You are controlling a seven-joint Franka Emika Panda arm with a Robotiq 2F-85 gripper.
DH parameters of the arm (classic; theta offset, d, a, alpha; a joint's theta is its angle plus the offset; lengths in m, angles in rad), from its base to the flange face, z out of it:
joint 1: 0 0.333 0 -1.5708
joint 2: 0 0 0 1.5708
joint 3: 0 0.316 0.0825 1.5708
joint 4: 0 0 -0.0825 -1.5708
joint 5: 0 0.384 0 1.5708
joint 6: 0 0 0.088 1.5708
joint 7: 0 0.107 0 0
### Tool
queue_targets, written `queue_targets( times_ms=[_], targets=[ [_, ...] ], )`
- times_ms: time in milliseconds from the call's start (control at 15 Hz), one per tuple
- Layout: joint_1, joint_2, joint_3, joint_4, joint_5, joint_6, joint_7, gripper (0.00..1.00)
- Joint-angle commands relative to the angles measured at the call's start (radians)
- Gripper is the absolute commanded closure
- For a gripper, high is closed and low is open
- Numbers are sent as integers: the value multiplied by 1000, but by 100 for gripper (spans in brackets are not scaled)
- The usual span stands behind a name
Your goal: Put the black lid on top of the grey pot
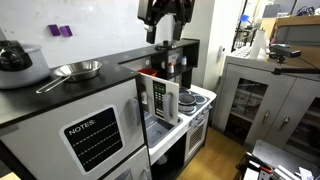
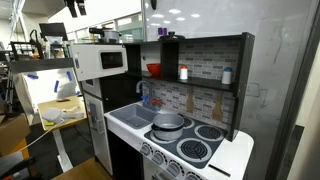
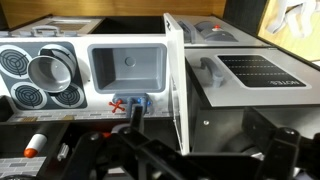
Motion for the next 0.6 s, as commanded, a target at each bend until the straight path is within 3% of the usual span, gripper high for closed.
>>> queue_targets(
  times_ms=[0,533],
  targets=[
    [6,1,-4,5,-3,-6,2,0],
    [2,12,-8,23,-8,-21,-3,0]
  ],
)
